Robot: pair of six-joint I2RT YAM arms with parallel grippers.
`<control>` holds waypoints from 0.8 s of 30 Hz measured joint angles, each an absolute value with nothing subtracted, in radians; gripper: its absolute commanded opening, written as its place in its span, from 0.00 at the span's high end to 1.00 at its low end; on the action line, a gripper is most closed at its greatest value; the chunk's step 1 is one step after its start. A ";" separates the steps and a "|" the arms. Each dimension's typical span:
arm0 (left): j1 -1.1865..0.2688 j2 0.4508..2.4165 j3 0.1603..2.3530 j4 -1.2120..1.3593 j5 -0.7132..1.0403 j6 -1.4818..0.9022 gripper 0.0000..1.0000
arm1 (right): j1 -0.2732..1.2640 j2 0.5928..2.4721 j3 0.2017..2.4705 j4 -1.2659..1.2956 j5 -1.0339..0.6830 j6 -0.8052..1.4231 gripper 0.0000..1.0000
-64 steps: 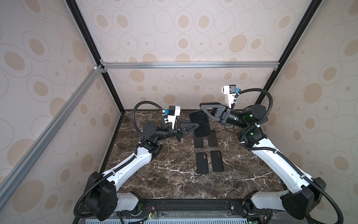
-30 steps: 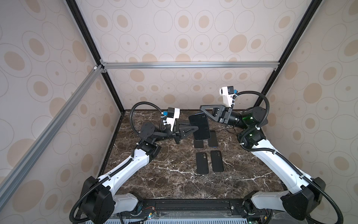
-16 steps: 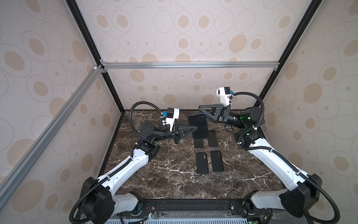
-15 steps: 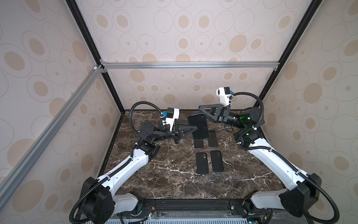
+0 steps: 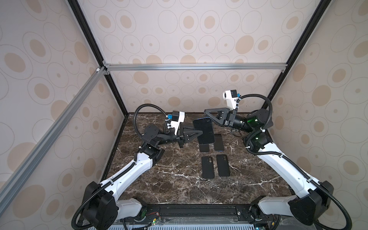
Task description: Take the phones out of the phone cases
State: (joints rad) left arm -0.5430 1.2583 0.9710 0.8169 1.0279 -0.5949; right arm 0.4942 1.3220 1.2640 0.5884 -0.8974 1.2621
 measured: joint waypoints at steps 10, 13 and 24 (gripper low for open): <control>-0.543 1.258 0.970 0.772 1.015 -0.595 1.00 | 0.487 1.342 1.252 0.607 -0.883 1.283 1.00; -0.543 1.258 0.969 0.768 1.012 -0.597 1.00 | 0.486 1.350 1.252 0.617 -0.881 1.293 1.00; -0.542 1.254 0.967 0.712 1.000 -0.590 1.00 | 0.475 1.368 1.227 0.650 -0.871 1.346 1.00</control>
State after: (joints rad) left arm -0.5419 1.2545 0.9672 0.7124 0.9997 -0.5903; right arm 0.4751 1.3682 1.2274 0.6498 -0.8707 1.3457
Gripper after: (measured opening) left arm 0.112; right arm 0.144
